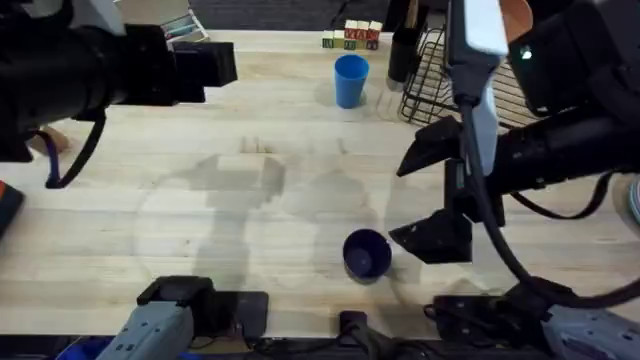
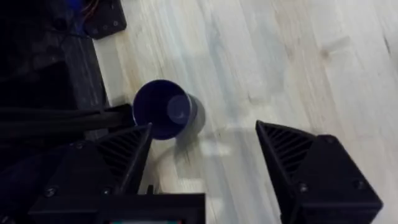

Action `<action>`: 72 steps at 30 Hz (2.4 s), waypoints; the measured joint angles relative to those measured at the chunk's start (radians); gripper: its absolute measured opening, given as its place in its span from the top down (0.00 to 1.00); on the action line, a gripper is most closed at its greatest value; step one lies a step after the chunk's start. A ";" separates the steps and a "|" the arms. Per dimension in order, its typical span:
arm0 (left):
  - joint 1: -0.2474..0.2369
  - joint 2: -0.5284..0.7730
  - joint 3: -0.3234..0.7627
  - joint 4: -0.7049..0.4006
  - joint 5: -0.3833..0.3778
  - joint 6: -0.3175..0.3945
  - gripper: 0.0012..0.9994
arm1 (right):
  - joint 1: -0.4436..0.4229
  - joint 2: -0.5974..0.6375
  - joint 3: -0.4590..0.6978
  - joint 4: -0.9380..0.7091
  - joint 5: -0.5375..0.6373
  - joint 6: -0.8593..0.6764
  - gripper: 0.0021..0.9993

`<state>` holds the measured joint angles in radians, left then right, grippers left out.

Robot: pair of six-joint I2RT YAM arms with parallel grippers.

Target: Pick up the cup on the table and put them onto the rack.

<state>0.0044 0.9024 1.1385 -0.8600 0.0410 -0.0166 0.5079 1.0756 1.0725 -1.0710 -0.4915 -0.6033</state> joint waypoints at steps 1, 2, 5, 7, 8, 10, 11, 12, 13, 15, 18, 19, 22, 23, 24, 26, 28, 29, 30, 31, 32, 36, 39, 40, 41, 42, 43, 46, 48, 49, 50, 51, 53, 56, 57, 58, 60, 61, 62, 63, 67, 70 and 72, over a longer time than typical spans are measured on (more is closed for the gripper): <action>0.000 0.000 0.000 0.000 0.000 0.000 0.01 | 0.000 0.002 0.000 -0.006 0.000 0.000 0.00; 0.000 0.000 0.000 0.000 0.000 0.000 0.01 | 0.000 0.006 0.000 -0.008 0.000 0.000 0.00; 0.000 0.000 0.000 0.000 0.000 0.000 0.01 | 0.000 0.039 0.000 -0.010 0.000 0.000 0.00; 0.000 0.000 0.000 0.000 0.000 0.000 0.01 | 0.002 0.071 0.000 -0.010 0.000 0.000 0.00; 0.000 0.000 0.000 0.000 0.000 0.000 0.01 | 0.007 0.093 0.000 -0.011 -0.001 0.000 0.00; 0.000 0.000 0.000 0.000 0.000 0.000 0.01 | 0.021 0.131 0.000 -0.019 -0.001 0.000 0.00; 0.000 0.000 0.000 0.000 0.000 0.000 0.01 | 0.031 0.153 0.000 -0.025 -0.001 0.000 0.00; 0.000 0.000 0.000 0.000 0.000 0.000 0.01 | 0.040 0.172 0.000 -0.027 -0.001 0.000 0.00; 0.000 0.000 0.000 0.000 0.000 0.000 0.01 | 0.050 0.190 0.000 -0.026 -0.001 0.000 0.00; 0.000 0.000 0.000 0.000 0.000 0.000 0.01 | 0.070 0.227 0.000 -0.026 0.001 0.000 0.00; 0.000 0.000 0.000 0.000 0.000 0.000 0.01 | 0.091 0.279 0.000 -0.026 0.017 0.000 0.00; 0.000 0.000 0.000 0.000 0.000 0.000 0.01 | 0.096 0.298 0.000 -0.025 0.024 0.000 0.00; 0.000 0.000 0.000 0.000 0.000 0.000 0.01 | 0.100 0.351 0.000 -0.020 0.036 0.000 0.00; 0.000 0.000 0.000 0.000 0.000 0.000 0.01 | 0.101 0.369 0.000 -0.019 0.038 -0.003 0.00; 0.000 0.000 0.000 0.000 0.000 0.000 0.01 | 0.101 0.386 0.000 -0.018 0.042 -0.004 0.00; 0.000 0.000 0.000 0.000 0.000 0.000 0.01 | 0.101 0.416 0.000 -0.018 0.044 -0.008 0.00; 0.000 0.000 0.000 0.000 0.000 0.000 0.01 | 0.101 0.440 0.000 -0.017 0.047 -0.011 0.00; 0.000 0.000 0.000 0.000 0.000 0.000 0.01 | 0.101 0.462 0.000 -0.017 0.051 -0.020 0.02; 0.000 0.000 0.000 0.000 0.000 0.000 0.01 | 0.101 0.466 0.000 -0.017 0.051 -0.023 0.06; 0.000 0.000 0.000 0.000 0.000 0.000 0.01 | 0.101 0.467 0.000 -0.017 0.051 -0.026 0.08; 0.000 0.000 0.000 0.000 0.000 0.000 0.01 | 0.101 0.468 0.000 -0.017 0.051 -0.027 0.11; 0.000 0.000 0.000 0.000 0.000 0.000 0.01 | 0.101 0.468 0.000 -0.016 0.051 -0.033 0.52; 0.000 0.000 0.000 0.000 0.000 0.000 0.01 | 0.101 0.468 0.000 -0.016 0.042 -0.033 0.89; 0.000 0.000 0.000 0.000 0.000 0.000 0.01 | 0.101 0.468 0.000 -0.016 0.033 -0.033 0.95; 0.000 0.000 0.000 0.000 0.000 0.000 0.01 | 0.101 0.468 0.000 -0.016 0.022 -0.033 0.96; 0.000 0.000 0.000 0.000 0.000 0.000 0.01 | 0.101 0.468 0.000 -0.017 0.011 -0.033 0.97; 0.000 0.000 0.000 0.000 0.000 0.000 0.01 | 0.101 0.468 0.000 -0.017 -0.003 -0.033 0.97; 0.000 0.000 0.000 0.000 0.000 0.000 0.01 | 0.098 0.467 0.012 -0.057 -0.036 -0.033 0.97; 0.000 0.000 0.000 0.000 0.000 0.000 0.01 | 0.090 0.461 0.043 -0.085 -0.032 -0.033 0.97; 0.000 0.000 0.000 0.000 0.000 0.000 0.01 | 0.083 0.457 0.070 -0.104 -0.024 -0.033 0.97; 0.000 0.000 0.000 0.000 0.000 0.000 0.01 | 0.071 0.453 0.103 -0.120 -0.013 -0.033 0.97; 0.000 0.000 0.000 0.000 0.000 0.000 0.01 | 0.059 0.449 0.138 -0.132 0.003 -0.033 0.97; 0.000 0.000 0.000 0.000 0.000 0.000 0.01 | 0.031 0.444 0.210 -0.148 0.046 -0.033 0.97; 0.000 0.000 0.000 0.000 0.000 0.000 0.01 | -0.045 0.440 0.372 -0.129 0.195 -0.034 0.97; 0.000 0.000 0.000 0.000 0.000 0.000 0.01 | -0.059 0.440 0.396 -0.116 0.227 -0.034 0.97; 0.000 0.000 0.000 0.000 0.000 0.000 0.00 | -0.078 0.440 0.420 -0.097 0.264 -0.034 0.97; 0.000 0.000 0.000 0.000 0.000 0.000 0.01 | -0.116 0.440 0.451 -0.046 0.330 -0.035 0.97; 0.000 0.000 0.000 0.000 0.000 0.000 0.01 | -0.135 0.440 0.459 -0.017 0.358 -0.037 0.97; 0.000 0.000 0.000 0.000 0.000 0.000 0.01 | -0.155 0.440 0.462 0.014 0.380 -0.037 0.97; 0.000 0.000 0.000 0.000 0.000 0.000 0.01 | -0.173 0.440 0.463 0.042 0.397 -0.037 0.97; 0.000 0.000 0.000 0.000 0.000 0.000 0.01 | -0.246 0.440 0.463 0.154 0.438 -0.040 0.97; 0.000 0.000 0.000 0.000 0.000 0.000 0.01 | -0.290 0.440 0.463 0.219 0.450 -0.041 0.97; 0.000 0.000 0.000 0.000 0.000 0.000 0.01 | -0.313 0.440 0.463 0.243 0.453 -0.042 0.97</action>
<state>0.0044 0.9024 1.1385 -0.8600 0.0410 -0.0170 0.1948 1.5158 1.5352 -0.8285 -0.0389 -0.6449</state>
